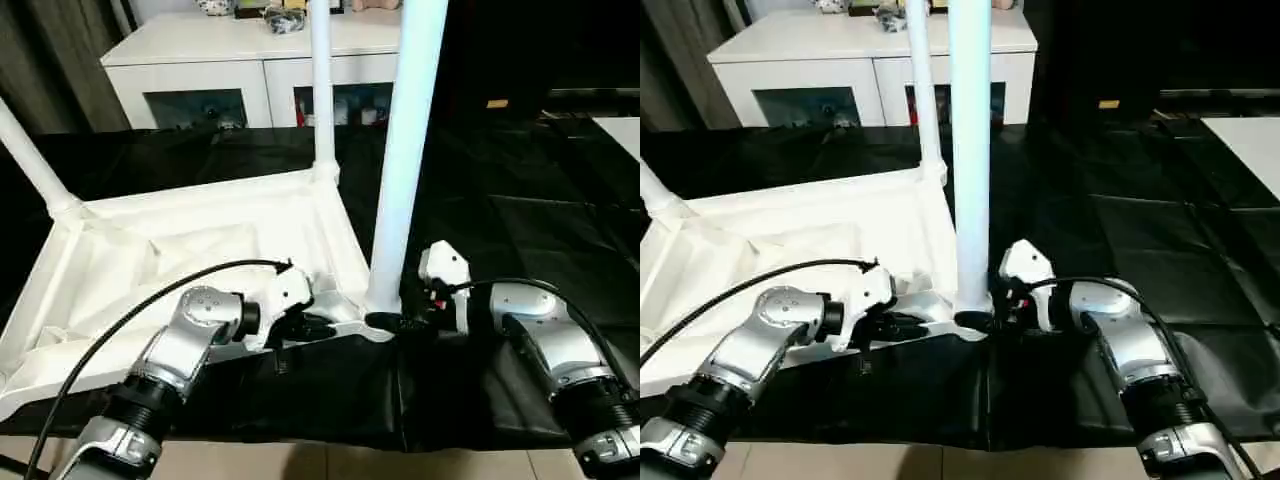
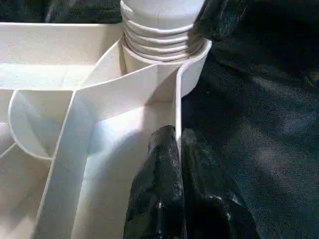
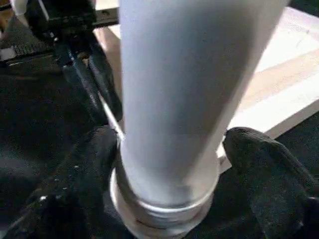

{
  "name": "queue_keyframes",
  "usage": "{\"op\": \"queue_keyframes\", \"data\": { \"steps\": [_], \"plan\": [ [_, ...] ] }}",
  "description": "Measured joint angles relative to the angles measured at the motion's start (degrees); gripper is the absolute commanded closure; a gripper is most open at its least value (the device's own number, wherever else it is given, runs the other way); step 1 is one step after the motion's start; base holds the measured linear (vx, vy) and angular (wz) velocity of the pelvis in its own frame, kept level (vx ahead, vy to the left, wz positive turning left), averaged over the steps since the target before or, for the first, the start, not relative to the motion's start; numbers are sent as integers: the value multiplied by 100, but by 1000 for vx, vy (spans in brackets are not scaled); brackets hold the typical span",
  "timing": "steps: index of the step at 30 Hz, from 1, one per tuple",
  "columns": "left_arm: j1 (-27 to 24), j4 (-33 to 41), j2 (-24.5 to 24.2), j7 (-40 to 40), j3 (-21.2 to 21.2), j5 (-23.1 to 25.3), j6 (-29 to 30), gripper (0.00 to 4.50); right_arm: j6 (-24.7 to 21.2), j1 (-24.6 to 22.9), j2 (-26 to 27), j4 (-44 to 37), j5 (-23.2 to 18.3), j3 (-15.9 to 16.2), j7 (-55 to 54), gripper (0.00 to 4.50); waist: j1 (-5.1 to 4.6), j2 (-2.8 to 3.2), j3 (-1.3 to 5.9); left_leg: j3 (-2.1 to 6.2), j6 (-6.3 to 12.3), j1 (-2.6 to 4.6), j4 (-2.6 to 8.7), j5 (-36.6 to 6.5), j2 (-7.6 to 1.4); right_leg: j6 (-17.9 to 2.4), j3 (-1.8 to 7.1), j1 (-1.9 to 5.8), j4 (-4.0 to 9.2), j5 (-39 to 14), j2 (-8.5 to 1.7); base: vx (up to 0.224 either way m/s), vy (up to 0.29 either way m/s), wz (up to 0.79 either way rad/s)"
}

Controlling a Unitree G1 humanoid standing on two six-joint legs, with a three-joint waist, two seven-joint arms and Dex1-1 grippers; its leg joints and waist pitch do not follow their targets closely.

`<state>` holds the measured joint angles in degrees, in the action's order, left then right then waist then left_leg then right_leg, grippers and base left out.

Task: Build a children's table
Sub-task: Rotate leg to tighten

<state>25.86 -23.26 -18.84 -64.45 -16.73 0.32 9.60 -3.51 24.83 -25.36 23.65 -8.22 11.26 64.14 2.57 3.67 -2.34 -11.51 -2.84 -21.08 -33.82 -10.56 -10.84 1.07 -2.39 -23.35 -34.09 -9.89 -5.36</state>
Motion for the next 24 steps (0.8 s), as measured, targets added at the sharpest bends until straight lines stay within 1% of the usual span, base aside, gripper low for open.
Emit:
{"op": "queue_keyframes", "data": {
  "steps": [1, 4, 5, 6, 7, 9, 12, 14, 18, 20, 24],
  "plan": [
    [6, -2, -8, -1, 0, 0, 0, 450, 14, 10, 0, 36, 4, 8, 11, 120, -3, -4, -2, 0, 0, 0, 0, 0, 0, 0, 0, 0, 0, 0, 0, 0, 0, 0],
    [20, -12, -31, -5, -2, 0, 1, 450, 49, 35, -2, 133, 10, 48, 37, 128, -12, -15, -4, 1, 0, 2, 0, 0, -1, 0, -1, 0, -3, 0, 1, 0, 0, 0],
    [27, -14, -37, -8, -2, 0, 1, 450, 62, 35, -3, 137, 19, 51, 48, 149, -15, -18, -6, 2, 0, 1, 0, 0, -1, 1, -2, 0, -2, 0, 1, 0, 0, 0],
    [31, -18, -43, -9, -4, 0, 1, 450, 78, 40, -2, 141, 40, 52, 60, 159, -18, -23, -8, 1, 0, 2, 0, 0, -1, 1, -2, 0, -3, 0, 1, 0, 0, 0],
    [37, -19, -53, -14, -9, -1, 1, 450, 115, 50, -3, 153, 64, 55, 86, 159, -21, -29, -10, 2, 0, 2, 0, 0, -2, 0, -2, 0, -3, 0, 2, 0, 0, 0],
    [52, -19, -68, -20, -24, -1, 10, 450, 137, 52, -2, 166, 70, 57, 94, 176, -21, -41, -13, 2, 0, 2, 0, 0, -2, 0, -3, 0, -3, 0, 2, 0, 0, 0],
    [71, -29, -76, 36, -35, -2, 51, 450, 115, 57, 41, 198, 82, 46, 14, 181, -23, -61, -9, 2, 0, 2, 0, 0, -2, -2, -2, 1, -3, 1, 2, 0, 0, 0],
    [140, -133, -66, 166, 9, 2, 93, 450, 49, 74, 221, 294, 60, -23, -265, 183, -47, -78, -12, 3, -1, 4, 0, 0, -2, -6, -2, 1, -4, 4, 4, 0, 0, 0],
    [352, -414, 165, 631, 99, 120, 183, 450, -115, 79, 591, 476, 37, -303, -1002, 184, -76, -94, -24, 2, -2, 4, -4, 1, 6, -5, 10, 0, 6, 4, 2, 0, 0, 0],
    [489, -552, 333, 975, 127, 183, 313, 450, -140, 120, 847, 592, 81, -433, -1525, 184, -90, -104, -31, 2, -3, 4, -6, 2, 10, -5, 13, -1, 13, 4, 0, 0, 0, 0],
    [672, -705, 577, 1499, 161, 211, 560, 450, -253, 183, 1192, 645, 223, -544, -2397, 185, -96, -111, -35, 2, -3, 2, -7, 2, 15, -6, 17, -8, 15, 5, -3, 0, 0, 0]
  ]
}}
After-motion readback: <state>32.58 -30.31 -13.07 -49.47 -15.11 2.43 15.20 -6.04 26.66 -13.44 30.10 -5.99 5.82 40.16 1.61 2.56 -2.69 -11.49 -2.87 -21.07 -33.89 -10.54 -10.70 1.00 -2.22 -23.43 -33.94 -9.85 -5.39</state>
